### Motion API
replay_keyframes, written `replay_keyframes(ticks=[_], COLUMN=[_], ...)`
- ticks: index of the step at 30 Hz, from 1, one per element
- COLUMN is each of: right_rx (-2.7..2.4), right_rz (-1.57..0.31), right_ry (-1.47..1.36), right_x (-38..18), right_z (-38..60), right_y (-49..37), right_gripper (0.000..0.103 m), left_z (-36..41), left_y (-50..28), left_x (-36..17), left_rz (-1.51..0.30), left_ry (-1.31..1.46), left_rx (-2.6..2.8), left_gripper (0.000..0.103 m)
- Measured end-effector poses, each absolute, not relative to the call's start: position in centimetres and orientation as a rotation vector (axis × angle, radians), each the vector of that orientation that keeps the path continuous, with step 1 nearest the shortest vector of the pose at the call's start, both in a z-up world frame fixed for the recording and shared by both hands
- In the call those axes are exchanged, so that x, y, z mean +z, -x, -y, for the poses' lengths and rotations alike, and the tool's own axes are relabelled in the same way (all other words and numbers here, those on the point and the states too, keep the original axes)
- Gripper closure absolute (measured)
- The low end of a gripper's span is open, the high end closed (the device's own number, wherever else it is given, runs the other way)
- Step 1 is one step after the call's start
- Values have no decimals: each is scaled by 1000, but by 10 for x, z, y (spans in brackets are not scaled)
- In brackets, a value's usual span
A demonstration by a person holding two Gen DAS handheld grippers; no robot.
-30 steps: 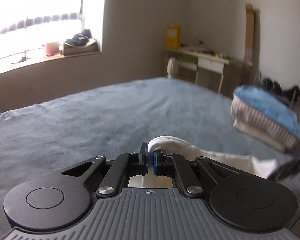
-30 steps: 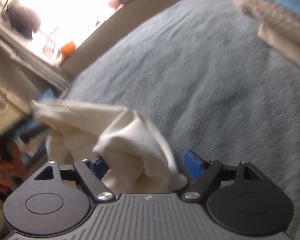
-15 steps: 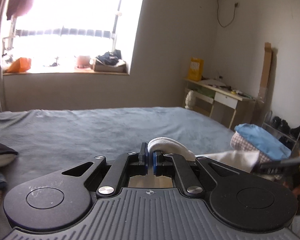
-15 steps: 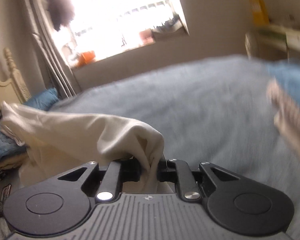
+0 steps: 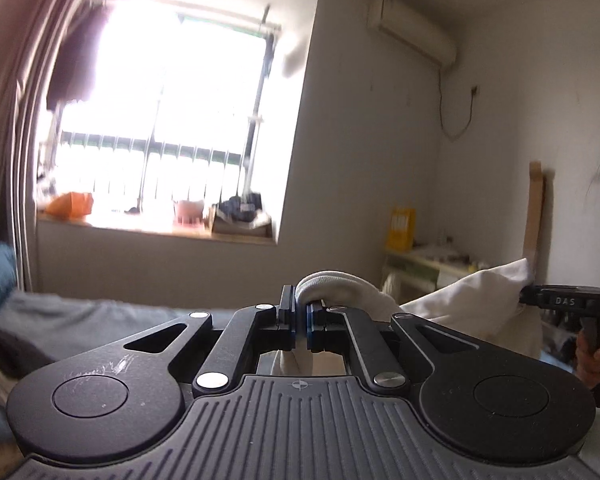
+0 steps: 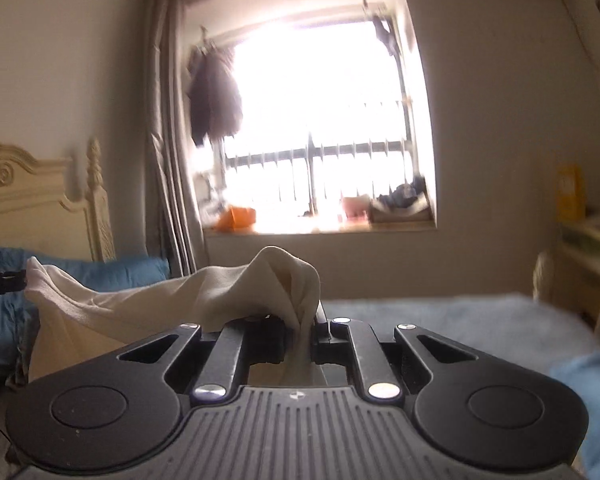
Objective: Fold clothes
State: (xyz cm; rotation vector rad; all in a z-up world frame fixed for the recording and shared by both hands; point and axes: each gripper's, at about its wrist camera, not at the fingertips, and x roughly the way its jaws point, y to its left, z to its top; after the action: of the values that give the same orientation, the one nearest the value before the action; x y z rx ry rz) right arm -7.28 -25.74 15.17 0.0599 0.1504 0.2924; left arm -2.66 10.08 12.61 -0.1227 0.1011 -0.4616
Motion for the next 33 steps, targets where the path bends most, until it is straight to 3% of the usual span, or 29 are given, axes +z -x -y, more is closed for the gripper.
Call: replay_keyframes(ticks=[7,12,26,33], right_rx=[323,310,128,61], right_rz=[-34,-28,-384,-578], right_ry=[-28,-31,-6,29], right_x=[197,198,61,-25], right_z=[255,262,268,251], right_y=[82,47,-190,-282], right_gripper=[92,92,92,92], left_z=[-105,-97,-38,-17], left_y=[13,-38,-244,-292], left_x=[158,146,25,-39], left_rz=[27,-6,-288,-434], left_ry=[144,151,39,-20], left_rx=[-452,-434,-260,-163], left_gripper=[100,100,100,100])
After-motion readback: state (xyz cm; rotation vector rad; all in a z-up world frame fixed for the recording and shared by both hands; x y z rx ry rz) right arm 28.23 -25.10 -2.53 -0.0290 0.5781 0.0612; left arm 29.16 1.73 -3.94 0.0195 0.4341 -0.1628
